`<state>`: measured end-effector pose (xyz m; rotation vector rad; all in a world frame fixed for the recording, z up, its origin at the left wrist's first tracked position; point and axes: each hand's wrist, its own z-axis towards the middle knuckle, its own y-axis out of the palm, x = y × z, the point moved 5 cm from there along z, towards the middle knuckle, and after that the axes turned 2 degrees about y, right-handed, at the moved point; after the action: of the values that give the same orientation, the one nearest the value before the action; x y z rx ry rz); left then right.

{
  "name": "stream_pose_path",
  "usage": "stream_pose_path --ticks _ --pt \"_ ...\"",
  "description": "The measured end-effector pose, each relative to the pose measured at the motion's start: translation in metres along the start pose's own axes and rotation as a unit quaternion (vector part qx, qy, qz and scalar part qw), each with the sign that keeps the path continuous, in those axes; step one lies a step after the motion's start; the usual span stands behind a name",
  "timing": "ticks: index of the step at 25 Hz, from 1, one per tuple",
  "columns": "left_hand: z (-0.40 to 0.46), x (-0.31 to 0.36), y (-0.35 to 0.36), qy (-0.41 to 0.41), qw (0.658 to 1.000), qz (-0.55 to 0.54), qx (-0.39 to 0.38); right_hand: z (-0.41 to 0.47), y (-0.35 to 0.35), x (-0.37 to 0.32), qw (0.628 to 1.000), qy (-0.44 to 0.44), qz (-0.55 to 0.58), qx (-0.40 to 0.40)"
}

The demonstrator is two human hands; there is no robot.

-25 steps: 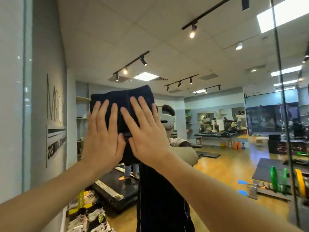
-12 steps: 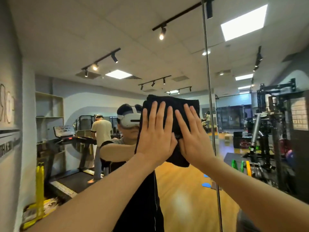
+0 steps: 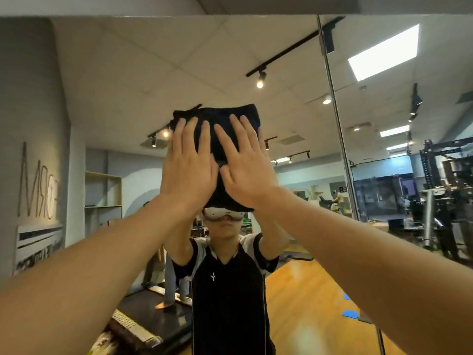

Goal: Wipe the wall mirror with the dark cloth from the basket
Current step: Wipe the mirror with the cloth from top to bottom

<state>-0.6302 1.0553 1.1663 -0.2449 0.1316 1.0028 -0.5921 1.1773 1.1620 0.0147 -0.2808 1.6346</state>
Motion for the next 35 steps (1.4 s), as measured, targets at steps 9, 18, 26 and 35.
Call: stream_pose_path --ticks 9,18,26,35 --pt "-0.166 0.08 0.036 0.015 0.999 -0.025 -0.041 -0.181 0.008 0.012 0.997 -0.069 -0.007 -0.018" --pt "-0.082 0.221 0.065 0.043 0.996 -0.064 -0.039 -0.175 -0.055 0.164 0.996 -0.047 -0.068 -0.023" --pt "0.065 0.181 0.045 0.047 0.998 -0.032 0.014 -0.036 -0.08 0.188 0.999 -0.001 -0.048 0.019" --pt "-0.075 0.21 0.055 0.067 0.995 -0.072 -0.022 -0.176 -0.053 0.162 0.999 0.002 0.008 0.035"
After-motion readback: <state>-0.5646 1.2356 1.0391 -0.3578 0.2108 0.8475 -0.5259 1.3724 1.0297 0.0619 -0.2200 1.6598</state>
